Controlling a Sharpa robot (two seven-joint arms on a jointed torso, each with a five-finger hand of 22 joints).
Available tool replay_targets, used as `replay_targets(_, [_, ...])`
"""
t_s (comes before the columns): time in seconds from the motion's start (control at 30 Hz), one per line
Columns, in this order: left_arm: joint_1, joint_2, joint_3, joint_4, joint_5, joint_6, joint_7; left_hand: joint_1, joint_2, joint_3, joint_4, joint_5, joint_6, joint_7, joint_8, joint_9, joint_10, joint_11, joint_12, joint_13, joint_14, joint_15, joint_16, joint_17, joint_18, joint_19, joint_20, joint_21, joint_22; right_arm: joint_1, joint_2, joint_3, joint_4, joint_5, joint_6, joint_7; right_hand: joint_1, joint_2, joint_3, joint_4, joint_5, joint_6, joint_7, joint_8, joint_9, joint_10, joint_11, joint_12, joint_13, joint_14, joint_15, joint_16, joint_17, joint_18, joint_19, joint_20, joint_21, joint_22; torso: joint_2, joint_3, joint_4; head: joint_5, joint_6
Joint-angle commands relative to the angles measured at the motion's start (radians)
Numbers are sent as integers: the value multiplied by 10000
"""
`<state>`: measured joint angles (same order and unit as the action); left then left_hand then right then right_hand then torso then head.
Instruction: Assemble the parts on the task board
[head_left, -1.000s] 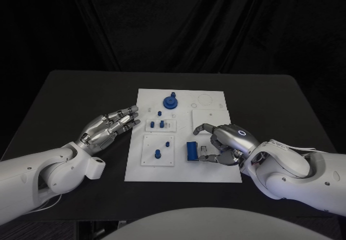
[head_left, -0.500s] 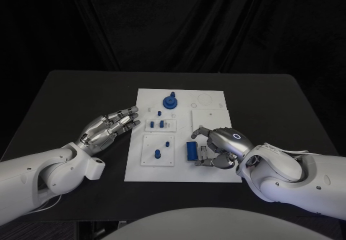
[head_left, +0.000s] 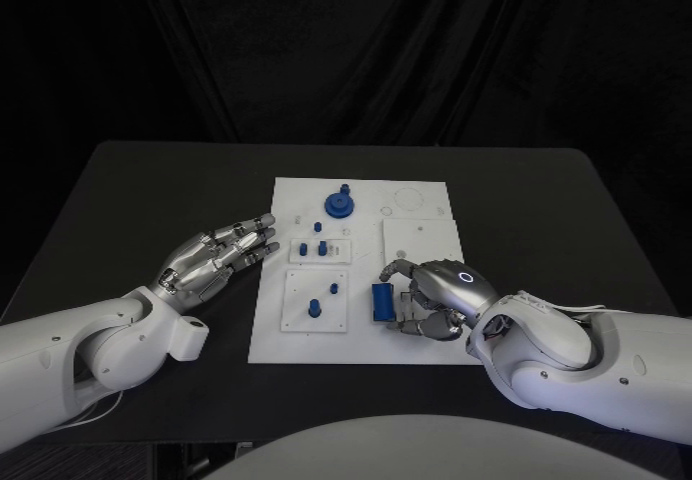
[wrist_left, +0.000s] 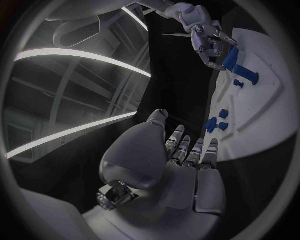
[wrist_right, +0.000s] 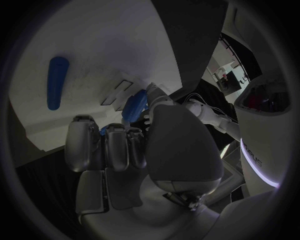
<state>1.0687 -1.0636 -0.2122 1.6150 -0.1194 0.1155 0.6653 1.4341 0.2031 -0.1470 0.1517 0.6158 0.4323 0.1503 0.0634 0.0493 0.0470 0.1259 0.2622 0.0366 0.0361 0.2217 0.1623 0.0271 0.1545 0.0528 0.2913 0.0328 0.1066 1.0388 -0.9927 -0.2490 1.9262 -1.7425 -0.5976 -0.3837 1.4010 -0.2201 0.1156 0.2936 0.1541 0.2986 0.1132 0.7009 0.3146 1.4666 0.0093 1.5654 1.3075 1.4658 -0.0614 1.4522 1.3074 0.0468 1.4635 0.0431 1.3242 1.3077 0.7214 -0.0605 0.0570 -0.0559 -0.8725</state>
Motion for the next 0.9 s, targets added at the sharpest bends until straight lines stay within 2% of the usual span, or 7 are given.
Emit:
replay_targets(0.03, [-18,-1,7,12,264,333,25,25,19,22,-62,37,-8,49,36,13,15,77,31,8,9,70,46,9,-158,75,25,48,13,-41,22,4,-21,-190,-143,-467,150,54,122,-3,115,47,59,90,-38,1042,73,54,2633,616,66,-70,328,95,230,80,-55,1877,3,-1,-1,18,-2])
replay_targets(0.23, [-23,-7,7,2,294,413,-5,25,1,21,-76,33,0,56,40,14,13,86,37,8,7,75,45,8,-167,81,26,51,16,-61,64,6,-45,-193,-183,-502,160,161,187,-3,262,97,70,179,-84,1042,84,54,2633,616,76,-71,325,97,231,92,-61,1876,4,-5,-11,19,-2])
replay_targets(0.5, [-28,-5,7,-10,302,455,-45,24,-2,22,-80,32,1,60,41,14,13,91,43,9,7,76,47,8,-170,82,26,52,16,-67,80,6,-40,87,-216,-517,-450,516,290,-4,534,508,53,595,-223,1042,82,54,2633,624,76,-56,342,92,255,104,-25,1888,0,1,11,7,-2])
replay_targets(0.67, [-30,-4,7,-11,303,465,-71,24,-2,22,-80,32,1,60,41,14,13,91,43,9,7,76,47,8,-170,82,26,52,16,-68,97,7,-40,137,-206,-577,-651,553,289,-3,581,556,52,664,-279,1042,81,54,2633,630,79,-39,367,89,264,104,-7,1893,1,1,-13,25,-2])
replay_targets(0.9, [-34,-4,7,-12,304,490,-122,24,-2,22,-80,32,1,60,41,14,13,91,43,9,7,76,47,8,-170,82,26,52,16,-69,130,8,-34,285,-161,-634,-961,558,268,4,594,522,48,698,-374,1042,78,54,2633,621,77,-60,327,99,251,104,-52,1880,-2,-2,-10,20,-2])
